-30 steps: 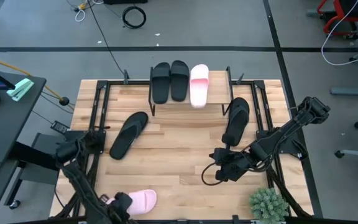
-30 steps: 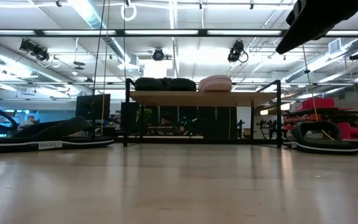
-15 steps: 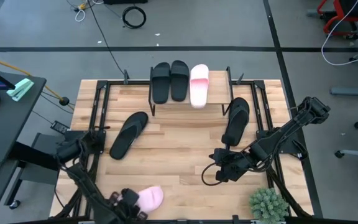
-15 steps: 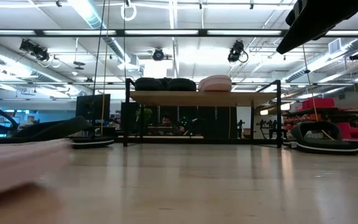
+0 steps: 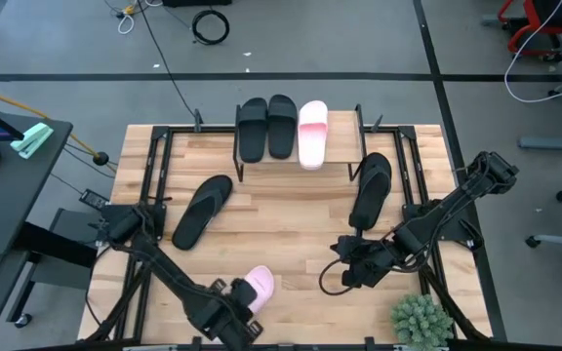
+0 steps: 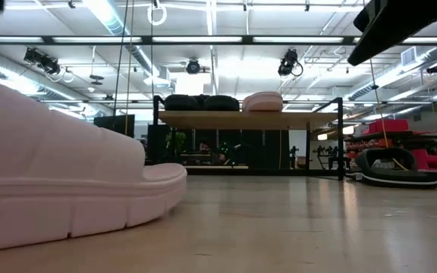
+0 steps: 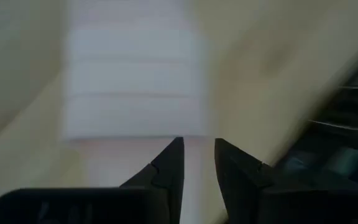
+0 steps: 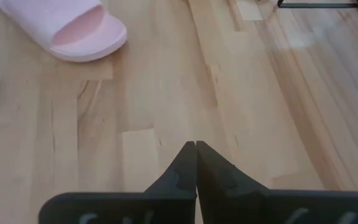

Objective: Pick and place slides into the shelf
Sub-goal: Put the pink slide on the shelf

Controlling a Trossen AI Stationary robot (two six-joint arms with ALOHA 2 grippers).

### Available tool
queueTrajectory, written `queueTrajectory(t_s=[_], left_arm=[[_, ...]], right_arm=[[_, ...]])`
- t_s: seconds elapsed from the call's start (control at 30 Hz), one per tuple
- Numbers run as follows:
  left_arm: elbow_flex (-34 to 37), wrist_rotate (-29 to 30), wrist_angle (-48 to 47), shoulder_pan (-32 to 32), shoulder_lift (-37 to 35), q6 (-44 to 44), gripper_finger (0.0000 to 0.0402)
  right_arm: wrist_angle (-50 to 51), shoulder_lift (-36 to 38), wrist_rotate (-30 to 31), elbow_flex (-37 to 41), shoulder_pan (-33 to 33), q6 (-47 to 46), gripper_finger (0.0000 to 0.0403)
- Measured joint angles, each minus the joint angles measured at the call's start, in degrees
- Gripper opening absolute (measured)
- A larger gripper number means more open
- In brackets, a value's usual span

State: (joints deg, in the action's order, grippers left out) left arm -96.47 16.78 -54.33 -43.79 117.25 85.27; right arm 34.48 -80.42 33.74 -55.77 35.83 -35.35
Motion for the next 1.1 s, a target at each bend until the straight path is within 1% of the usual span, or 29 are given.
queueTrajectory(t_s=[0.1,0.17,0.23,0.37,0.43,0.5,0.63,0.73,0.8,0.93,1.1], left_arm=[[-4.73,0.07,-0.14,-0.02,0.0,-3.93,0.0089],[-8.13,-0.01,-2.49,-0.12,0.0,-6.2,0.0089],[-11.17,0.04,-5.8,-0.39,-0.04,-6.44,0.0089],[-12.98,-0.07,-11.89,-1.33,-0.04,-6.44,0.0082],[-11.58,-0.13,-11.56,-2.05,-0.08,-6.17,0.0075],[-8.91,-1.75,-10.9,-2.81,-0.02,-5.0,0.0068],[-2.67,-2.75,-6.28,-3.53,0.61,-4.41,0.0052],[2.44,-2.28,-1.63,-2.47,0.61,-5.41,0.0039],[5.12,-1.89,-0.68,-1.11,0.61,-6.77,0.0029],[9.19,-1.47,2.97,2.29,0.61,-10.74,0.0011],[9.93,-0.76,7.79,6.53,0.61,-16.11,0.0006]], right_arm=[[0.16,0.0,0.02,0.0,1.5,-0.69,0.0003],[-0.25,0.0,0.01,0.0,2.79,-2.47,0.0003],[-1.77,0.0,0.02,0.0,4.18,-4.13,0.0003],[-5.52,0.0,0.01,0.0,7.23,-4.52,0.0003],[-6.49,0.0,0.02,0.0,8.74,-4.6,0.0003],[-6.86,0.0,0.02,0.0,10.1,-5.19,0.0003],[-7.81,-0.44,1.18,0.0,11.87,-6.29,0.0003],[-11.98,-1.98,2.27,0.0,11.57,-5.48,0.0003],[-16.93,-3.89,1.79,0.0,10.79,-3.34,0.0003],[-28.84,-9.29,-0.53,0.0,9.26,3.92,0.0003],[-44.62,-17.42,-2.92,0.0,6.66,8.52,0.0004]])
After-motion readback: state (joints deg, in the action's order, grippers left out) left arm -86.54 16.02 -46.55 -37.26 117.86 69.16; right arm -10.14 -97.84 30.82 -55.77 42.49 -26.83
